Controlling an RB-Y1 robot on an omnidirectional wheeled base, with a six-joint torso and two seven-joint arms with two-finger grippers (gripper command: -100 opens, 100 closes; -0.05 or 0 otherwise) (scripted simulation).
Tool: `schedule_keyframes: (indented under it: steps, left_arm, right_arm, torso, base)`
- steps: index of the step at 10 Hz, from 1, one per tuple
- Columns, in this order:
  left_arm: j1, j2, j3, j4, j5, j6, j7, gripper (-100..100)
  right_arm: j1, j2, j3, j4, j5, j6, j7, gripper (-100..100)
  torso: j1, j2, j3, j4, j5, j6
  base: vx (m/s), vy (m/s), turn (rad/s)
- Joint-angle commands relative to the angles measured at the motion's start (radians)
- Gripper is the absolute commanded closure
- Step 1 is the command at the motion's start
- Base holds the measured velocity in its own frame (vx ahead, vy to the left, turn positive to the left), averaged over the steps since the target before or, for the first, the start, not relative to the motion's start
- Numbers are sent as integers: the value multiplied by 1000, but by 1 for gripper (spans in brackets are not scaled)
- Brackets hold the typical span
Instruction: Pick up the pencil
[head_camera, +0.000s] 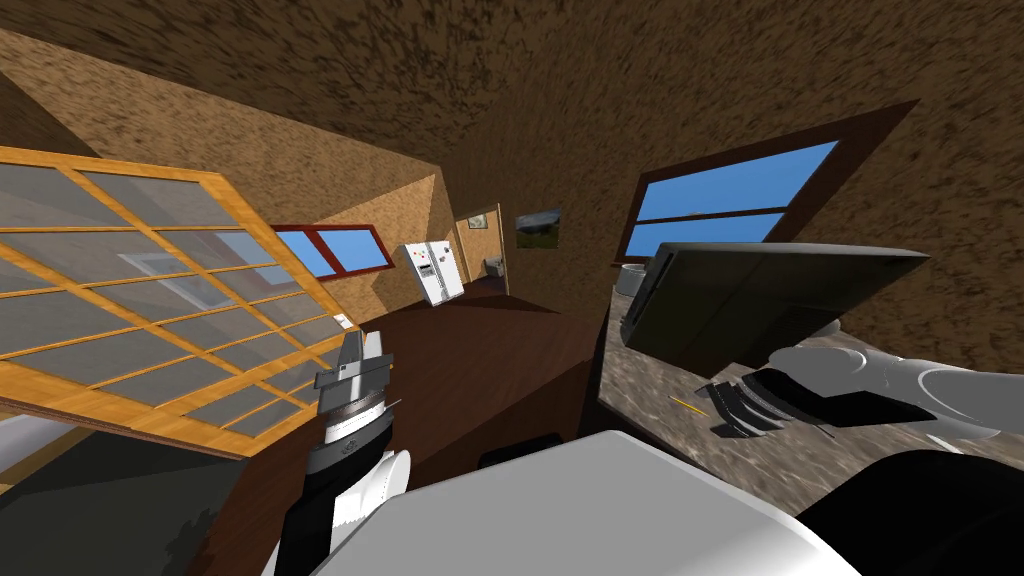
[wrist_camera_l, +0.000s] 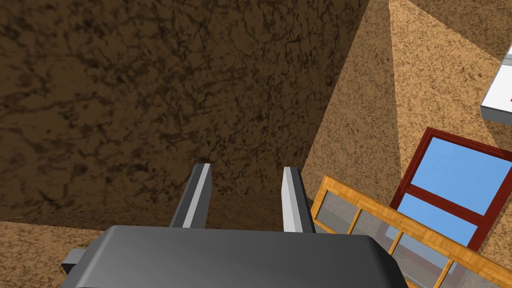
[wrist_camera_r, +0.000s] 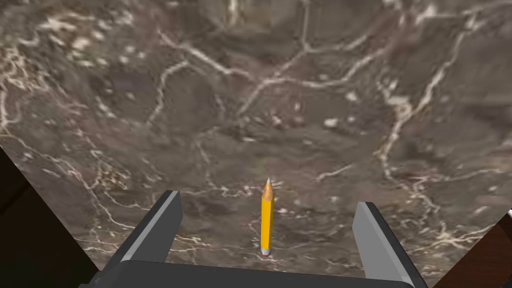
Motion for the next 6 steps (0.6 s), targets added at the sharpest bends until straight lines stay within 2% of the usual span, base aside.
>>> schedule_keyframes:
  steps: [1,2,4,5,6]
  left_arm:
    - [0,0,0,0,0,0,0,0]
    - [0,0,0,0,0,0,0,0]
    - [0,0,0,0,0,0,0,0]
    - [0,0,0,0,0,0,0,0]
    - [0,0,0,0,0,0,0,0]
  right_arm:
    - [0,0,0,0,0,0,0,0]
    - [0,23,6,16,2,10,-10,-100]
    - [-1,61,17,41,6,28,-27,-100]
    - [-4,49,14,32,8,21,-23,-100]
    - [-5,51,15,33,8,23,-26,100]
  torso:
    - [0,0,0,0,0,0]
    - [-1,1,1,0,0,0]
    - [-1,6,3,1,0,0]
    - [-2,7,4,2,-1,0]
    - [-2,6,4,1,-1,1]
  base:
    - [0,0,0]
    - [-35,2,194]
    - [-88,-14,246]
    - [-42,-11,53]
    - [-6,-1,-9]
